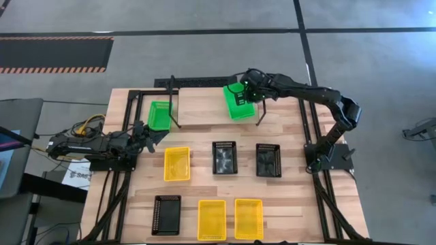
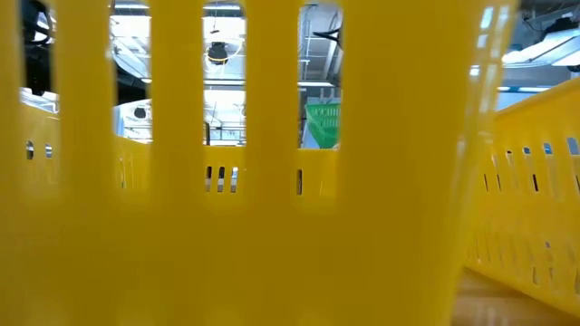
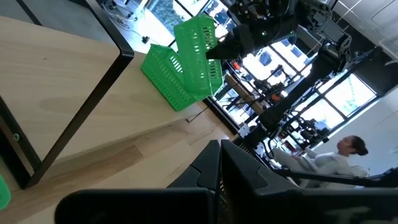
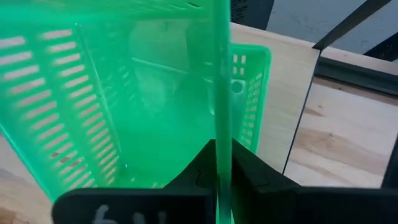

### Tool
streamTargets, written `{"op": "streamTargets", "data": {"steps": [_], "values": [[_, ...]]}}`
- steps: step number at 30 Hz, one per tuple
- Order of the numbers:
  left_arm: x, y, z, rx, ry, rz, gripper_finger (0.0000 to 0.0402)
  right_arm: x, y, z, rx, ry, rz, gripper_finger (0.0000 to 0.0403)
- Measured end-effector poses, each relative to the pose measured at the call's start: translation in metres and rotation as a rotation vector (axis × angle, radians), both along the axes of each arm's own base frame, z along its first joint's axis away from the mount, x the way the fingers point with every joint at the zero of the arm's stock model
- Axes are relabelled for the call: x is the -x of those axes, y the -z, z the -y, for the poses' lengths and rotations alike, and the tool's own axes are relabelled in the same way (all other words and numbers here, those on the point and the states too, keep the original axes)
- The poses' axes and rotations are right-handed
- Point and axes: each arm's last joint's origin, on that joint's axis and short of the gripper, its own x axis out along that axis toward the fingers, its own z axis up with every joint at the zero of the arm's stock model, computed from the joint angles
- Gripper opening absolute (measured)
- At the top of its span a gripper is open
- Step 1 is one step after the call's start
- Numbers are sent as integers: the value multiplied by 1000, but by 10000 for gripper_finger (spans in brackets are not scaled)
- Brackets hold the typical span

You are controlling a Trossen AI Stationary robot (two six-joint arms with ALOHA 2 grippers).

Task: Stack baskets on shelf by color
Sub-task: Stack the bottom green bin on the green bin on the shelf, then stack the green bin on the green bin on the shelf

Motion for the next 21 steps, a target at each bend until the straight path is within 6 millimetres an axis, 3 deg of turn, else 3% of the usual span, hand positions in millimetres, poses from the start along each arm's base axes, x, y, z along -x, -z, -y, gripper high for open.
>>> {"op": "streamTargets", "data": {"steps": [7,21], "values": [[0,0,0,0,0,0,0,0,0,-1,5,-21,-13,75],[0,0,0,-1,-6,0,0,3,-3,5,16,-8,-15,182]]}}
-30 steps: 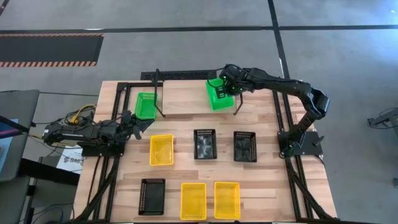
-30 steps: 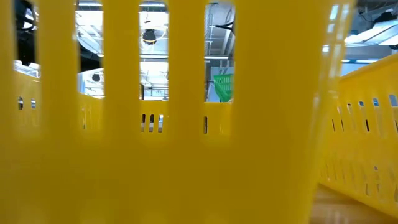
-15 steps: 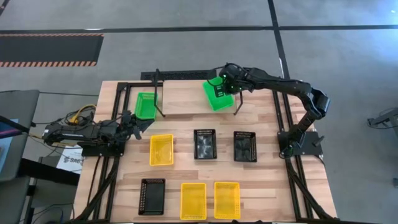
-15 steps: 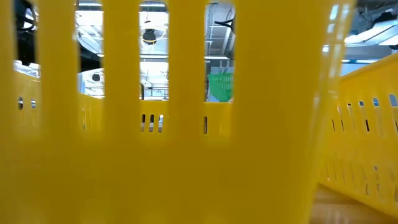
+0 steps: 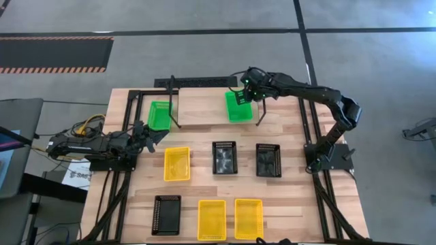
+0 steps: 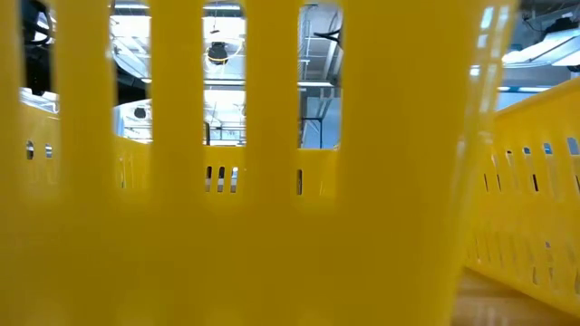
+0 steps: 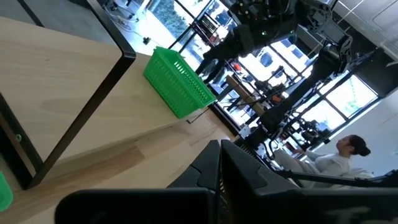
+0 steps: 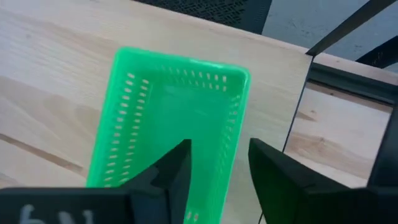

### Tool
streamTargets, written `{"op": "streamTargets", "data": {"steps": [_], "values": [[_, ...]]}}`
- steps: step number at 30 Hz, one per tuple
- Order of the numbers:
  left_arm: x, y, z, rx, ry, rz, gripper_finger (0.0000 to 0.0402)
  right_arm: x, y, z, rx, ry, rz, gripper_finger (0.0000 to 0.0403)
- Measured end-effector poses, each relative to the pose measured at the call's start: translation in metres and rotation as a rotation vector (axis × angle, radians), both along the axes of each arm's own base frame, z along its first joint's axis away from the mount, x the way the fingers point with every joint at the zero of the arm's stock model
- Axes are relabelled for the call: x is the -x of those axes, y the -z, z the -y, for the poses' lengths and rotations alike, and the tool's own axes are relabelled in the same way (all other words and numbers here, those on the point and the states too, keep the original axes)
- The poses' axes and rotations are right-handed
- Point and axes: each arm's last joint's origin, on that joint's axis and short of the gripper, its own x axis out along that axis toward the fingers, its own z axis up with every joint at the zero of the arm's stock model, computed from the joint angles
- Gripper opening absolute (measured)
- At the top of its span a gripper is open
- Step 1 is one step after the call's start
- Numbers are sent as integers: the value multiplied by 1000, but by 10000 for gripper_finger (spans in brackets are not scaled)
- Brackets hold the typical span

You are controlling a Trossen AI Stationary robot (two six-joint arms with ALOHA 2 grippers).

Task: Stack baskets on shelf by color
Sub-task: Stack the green bin on the green bin on the shelf

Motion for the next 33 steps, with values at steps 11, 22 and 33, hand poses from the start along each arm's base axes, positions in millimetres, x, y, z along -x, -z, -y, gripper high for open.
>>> {"op": "streamTargets", "data": {"steps": [11,22,33], "values": [[8,-5,-6,-41,-231,-114,0,-18,-72,-10,77,-203,209,199],[27,-82,-10,-14,-376,-442,0,-27,-130,-38,225,-393,317,194],[2,-98,-9,196,-414,-1121,0,-9,-134,-43,138,-403,175,191]]}}
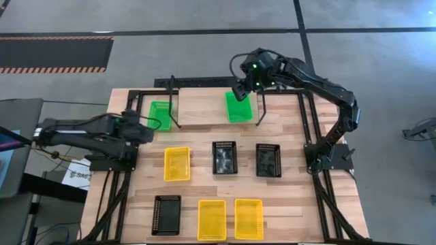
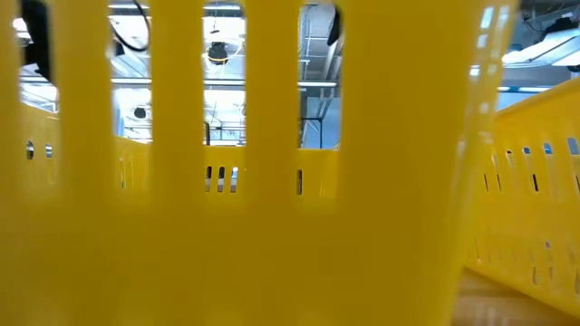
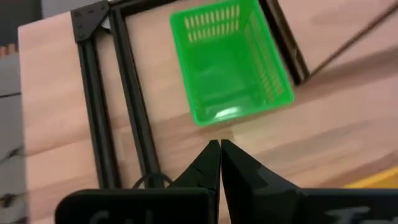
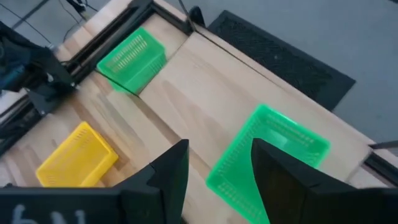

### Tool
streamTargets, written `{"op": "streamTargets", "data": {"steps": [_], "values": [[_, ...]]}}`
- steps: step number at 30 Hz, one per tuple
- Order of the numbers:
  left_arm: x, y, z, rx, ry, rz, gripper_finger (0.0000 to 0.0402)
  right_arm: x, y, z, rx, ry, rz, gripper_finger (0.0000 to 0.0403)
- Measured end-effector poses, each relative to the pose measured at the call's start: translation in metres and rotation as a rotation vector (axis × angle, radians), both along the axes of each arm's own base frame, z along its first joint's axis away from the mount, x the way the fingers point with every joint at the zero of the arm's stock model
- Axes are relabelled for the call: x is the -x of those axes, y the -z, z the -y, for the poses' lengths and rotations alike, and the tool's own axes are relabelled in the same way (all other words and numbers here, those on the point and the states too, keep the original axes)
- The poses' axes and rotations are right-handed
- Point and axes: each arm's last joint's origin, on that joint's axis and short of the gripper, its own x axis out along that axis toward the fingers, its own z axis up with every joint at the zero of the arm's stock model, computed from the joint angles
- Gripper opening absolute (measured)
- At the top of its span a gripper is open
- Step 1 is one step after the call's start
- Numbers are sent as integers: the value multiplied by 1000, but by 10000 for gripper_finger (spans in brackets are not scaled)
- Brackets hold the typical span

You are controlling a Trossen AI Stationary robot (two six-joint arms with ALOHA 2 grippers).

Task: Stack baskets on shelf by color
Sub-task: Stack the green bin on the green bin on the shelf

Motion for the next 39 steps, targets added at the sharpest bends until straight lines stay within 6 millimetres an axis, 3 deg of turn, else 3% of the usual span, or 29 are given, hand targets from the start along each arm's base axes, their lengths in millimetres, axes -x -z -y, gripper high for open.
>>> {"op": "streamTargets", "data": {"steps": [8,15,19,29,39], "values": [[-22,3,-8,50,-27,-99,24,16,-27,16,134,-39,15,193],[-28,3,-23,81,-190,29,94,51,-67,34,307,-41,21,189],[-32,3,-35,100,-258,106,130,65,-80,40,382,-45,4,188],[-31,12,-69,159,-371,33,153,81,-82,51,431,-56,-79,185],[-44,29,-112,206,-331,31,153,82,-81,50,431,-74,-106,185]]}}
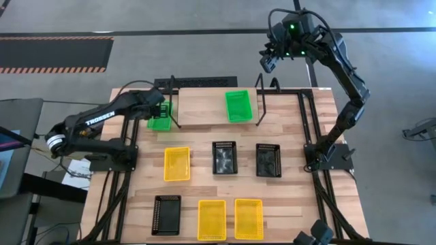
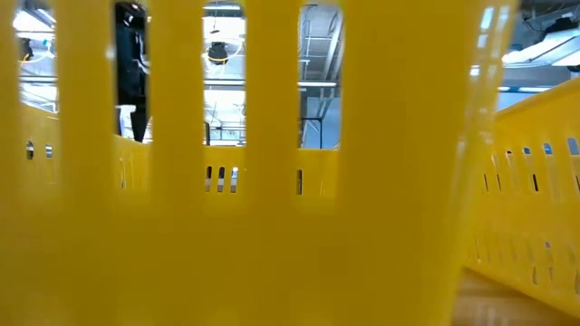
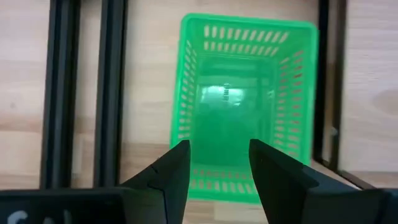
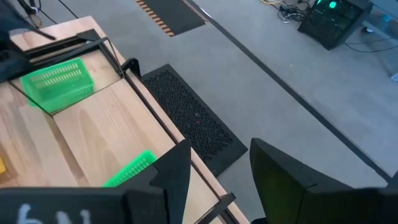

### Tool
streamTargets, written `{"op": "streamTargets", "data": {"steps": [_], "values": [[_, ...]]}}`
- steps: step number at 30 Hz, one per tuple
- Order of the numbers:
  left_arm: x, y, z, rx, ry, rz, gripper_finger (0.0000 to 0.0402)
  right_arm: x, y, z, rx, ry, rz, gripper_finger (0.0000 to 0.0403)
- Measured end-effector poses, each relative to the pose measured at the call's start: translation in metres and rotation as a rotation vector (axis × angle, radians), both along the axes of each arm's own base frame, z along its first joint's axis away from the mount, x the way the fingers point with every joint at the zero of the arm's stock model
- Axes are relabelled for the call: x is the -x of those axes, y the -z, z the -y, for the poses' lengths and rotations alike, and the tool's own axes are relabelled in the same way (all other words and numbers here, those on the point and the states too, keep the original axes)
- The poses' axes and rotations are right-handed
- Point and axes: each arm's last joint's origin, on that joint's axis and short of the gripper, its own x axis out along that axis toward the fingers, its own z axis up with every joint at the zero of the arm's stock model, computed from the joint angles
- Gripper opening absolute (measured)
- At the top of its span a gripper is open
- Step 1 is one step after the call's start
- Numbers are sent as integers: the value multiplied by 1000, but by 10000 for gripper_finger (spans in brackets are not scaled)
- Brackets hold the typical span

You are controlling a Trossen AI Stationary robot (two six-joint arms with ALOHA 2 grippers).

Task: Stack baskets on shelf by color
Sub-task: Stack the green bin on the green bin on the shelf

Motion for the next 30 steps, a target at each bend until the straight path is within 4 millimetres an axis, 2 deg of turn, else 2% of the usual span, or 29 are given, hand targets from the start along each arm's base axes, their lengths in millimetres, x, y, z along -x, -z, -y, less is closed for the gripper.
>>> {"op": "streamTargets", "data": {"steps": [8,19,30], "values": [[3,23,-22,116,-19,-126,153,0,1,0,3,-7,-12,181],[1,46,-48,191,21,-140,153,0,1,0,9,-12,-18,178],[8,54,-59,227,18,-150,143,0,1,0,9,-12,-18,178]]}}
